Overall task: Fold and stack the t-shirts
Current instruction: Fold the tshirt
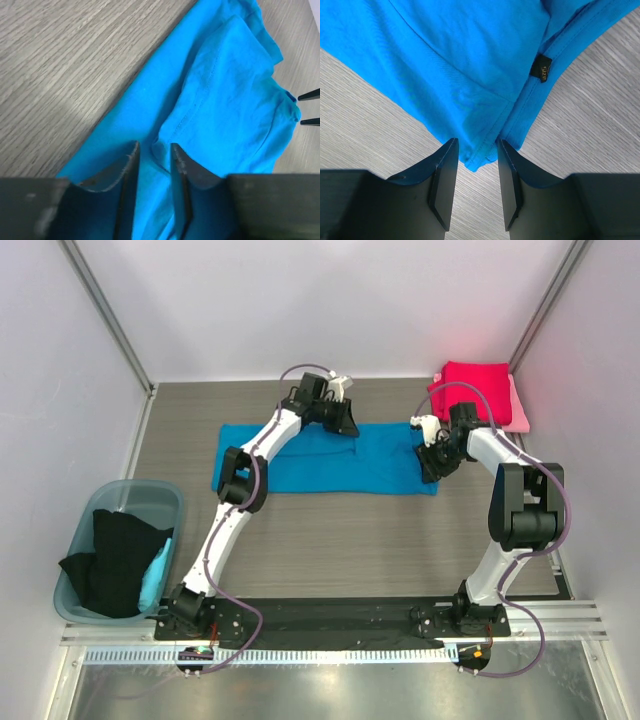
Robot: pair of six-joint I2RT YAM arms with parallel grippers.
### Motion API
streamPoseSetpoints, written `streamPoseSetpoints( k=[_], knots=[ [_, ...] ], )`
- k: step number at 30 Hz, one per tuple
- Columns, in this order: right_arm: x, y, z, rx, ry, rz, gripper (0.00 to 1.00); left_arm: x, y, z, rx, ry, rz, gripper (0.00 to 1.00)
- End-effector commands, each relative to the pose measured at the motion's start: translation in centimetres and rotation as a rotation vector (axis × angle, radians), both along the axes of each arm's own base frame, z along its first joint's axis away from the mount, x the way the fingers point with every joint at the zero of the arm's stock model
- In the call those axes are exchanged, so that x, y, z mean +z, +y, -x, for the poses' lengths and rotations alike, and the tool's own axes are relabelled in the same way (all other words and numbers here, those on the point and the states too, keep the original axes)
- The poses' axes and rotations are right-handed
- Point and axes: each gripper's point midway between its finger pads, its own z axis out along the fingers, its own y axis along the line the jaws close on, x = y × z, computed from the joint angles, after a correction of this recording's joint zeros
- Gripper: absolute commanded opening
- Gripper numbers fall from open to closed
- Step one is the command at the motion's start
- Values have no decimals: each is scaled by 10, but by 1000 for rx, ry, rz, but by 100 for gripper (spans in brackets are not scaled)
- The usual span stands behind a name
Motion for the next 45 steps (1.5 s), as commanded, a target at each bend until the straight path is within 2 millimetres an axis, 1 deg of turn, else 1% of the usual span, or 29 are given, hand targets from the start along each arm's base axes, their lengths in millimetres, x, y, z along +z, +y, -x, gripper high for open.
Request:
streamPoseSetpoints(
  k=[1, 2, 3, 4, 6, 8, 9, 10, 11, 13, 14, 15, 16, 17, 18, 19, 20, 21, 22, 23, 25, 27, 31, 39, 40, 41, 42, 44, 45],
  knots=[
    [15, 2, -16, 9, -63, 0, 43, 82, -3, -9, -8, -155, 60, 34],
    [16, 2, -15, 7, -62, 1, 42, 103, -4, -11, -12, -198, 82, 41],
    [19, 2, -16, 0, -71, 0, 42, 132, -4, -11, -9, -246, 100, 44],
    [26, 2, -17, -5, -86, -3, 42, 149, -2, -13, -4, -290, 104, 46],
    [35, 3, -17, -19, -103, -11, 42, 201, 10, -9, 2, -380, 116, 50],
    [49, 4, -21, -34, -138, -23, 43, 216, 31, -7, 0, -425, 73, 53],
    [54, 5, -23, -41, -148, -32, 43, 191, 45, 1, 1, -345, 13, 54],
    [59, 6, -25, -64, -157, -43, 43, 214, 67, 9, 12, -373, -12, 54],
    [67, 6, -33, -81, -187, -50, 43, 207, 82, 13, -17, -415, -76, 53],
    [74, 5, -43, -140, -212, -63, 43, 178, 126, 43, -35, -353, -258, 50],
    [78, 5, -53, -154, -239, -68, 43, 165, 143, 54, -91, -387, -355, 44],
    [79, 5, -59, -166, -249, -74, 43, 149, 160, 75, -117, -324, -427, 39],
    [80, 7, -64, -173, -258, -86, 43, 114, 184, 93, -127, -237, -528, 31],
    [83, 9, -75, -181, -279, -101, 43, 119, 196, 107, -138, -239, -561, 16],
    [74, 10, -81, -186, -264, -111, 43, 109, 208, 121, -151, -197, -601, 12],
    [70, 12, -87, -189, -263, -124, 43, 86, 228, 137, -138, -111, -645, 9],
    [75, 15, -99, -187, -284, -138, 43, 87, 238, 143, -110, -103, -651, 8],
    [61, 16, -105, -195, -252, -146, 42, 80, 246, 144, -85, -94, -658, 8],
    [59, 18, -110, -194, -247, -153, 42, 74, 257, 147, -63, -75, -670, 8],
    [66, 22, -121, -187, -266, -170, 41, 56, 268, 158, -70, -39, -721, 8],
    [52, 24, -130, -182, -244, -177, 41, 50, 279, 165, -97, -45, -760, 7],
    [55, 24, -140, -165, -265, -173, 41, 44, 288, 169, -86, -22, -765, 6],
    [49, 22, -144, -159, -261, -161, 41, 37, 300, 163, -68, -6, -781, 6],
    [12, 16, -149, -192, -210, -129, 39, 15, 317, 156, -46, 61, -794, 7],
    [6, 28, -149, -172, -203, -119, 38, 9, 317, 158, -53, 75, -792, 7],
    [7, 27, -155, -172, -215, -109, 37, 3, 317, 159, -60, 92, -792, 7],
    [-4, 26, -157, -177, -199, -98, 37, 0, 318, 159, -64, 100, -792, 7],
    [-4, 21, -168, -193, -215, -62, 35, -8, 318, 162, -74, 121, -794, 6],
    [-17, 21, -170, -189, -194, -50, 34, -10, 317, 163, -76, 130, -790, 6]
  ],
)
